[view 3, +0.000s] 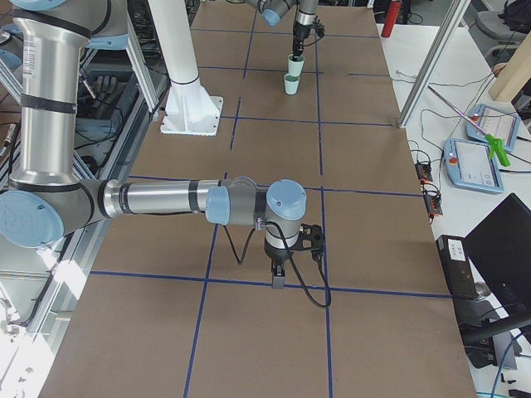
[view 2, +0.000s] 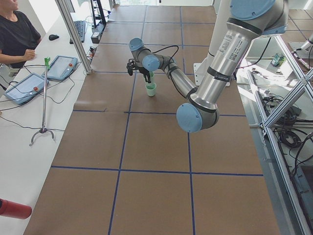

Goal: Stack cups
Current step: 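Lower the held cup into the other green cup and open the left gripper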

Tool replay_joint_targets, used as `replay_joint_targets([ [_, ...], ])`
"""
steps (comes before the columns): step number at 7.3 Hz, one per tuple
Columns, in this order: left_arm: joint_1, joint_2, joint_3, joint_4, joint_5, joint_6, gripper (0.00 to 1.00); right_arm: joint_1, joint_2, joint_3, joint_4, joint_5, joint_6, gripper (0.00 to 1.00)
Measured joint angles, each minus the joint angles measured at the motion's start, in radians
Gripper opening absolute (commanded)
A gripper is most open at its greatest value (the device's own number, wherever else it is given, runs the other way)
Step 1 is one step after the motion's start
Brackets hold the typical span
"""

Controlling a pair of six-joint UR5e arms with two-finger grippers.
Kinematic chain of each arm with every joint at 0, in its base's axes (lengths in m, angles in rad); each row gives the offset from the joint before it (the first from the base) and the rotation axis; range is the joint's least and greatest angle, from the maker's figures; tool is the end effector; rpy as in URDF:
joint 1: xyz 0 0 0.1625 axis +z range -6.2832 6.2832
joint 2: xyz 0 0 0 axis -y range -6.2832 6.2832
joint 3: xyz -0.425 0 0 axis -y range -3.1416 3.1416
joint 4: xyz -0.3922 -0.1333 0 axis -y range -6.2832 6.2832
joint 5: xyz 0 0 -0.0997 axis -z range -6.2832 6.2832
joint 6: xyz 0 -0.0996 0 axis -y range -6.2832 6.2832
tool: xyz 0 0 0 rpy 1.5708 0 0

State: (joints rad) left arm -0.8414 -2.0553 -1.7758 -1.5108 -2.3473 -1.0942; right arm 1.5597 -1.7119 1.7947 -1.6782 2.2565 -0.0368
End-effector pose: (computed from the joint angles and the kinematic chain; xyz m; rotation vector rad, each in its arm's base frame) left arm 0.3678 -0.5068 0.2878 -0.2269 0.9293 -0.0923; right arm 0.0655 -0.4296 0.6304 -0.0148 -0.6860 -0.0376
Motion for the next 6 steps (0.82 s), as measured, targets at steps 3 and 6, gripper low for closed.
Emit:
replay_joint_targets([
  [3,0.024,0.004,0.013,-0.015,0.017,0.000,0.00,0.000,0.000,0.000,0.000,0.000,0.000,1.00],
  [6,0.033,0.006,0.015,-0.019,0.019,0.008,1.00,-0.001,0.000,0.000,0.000,0.000,0.000,1.00],
])
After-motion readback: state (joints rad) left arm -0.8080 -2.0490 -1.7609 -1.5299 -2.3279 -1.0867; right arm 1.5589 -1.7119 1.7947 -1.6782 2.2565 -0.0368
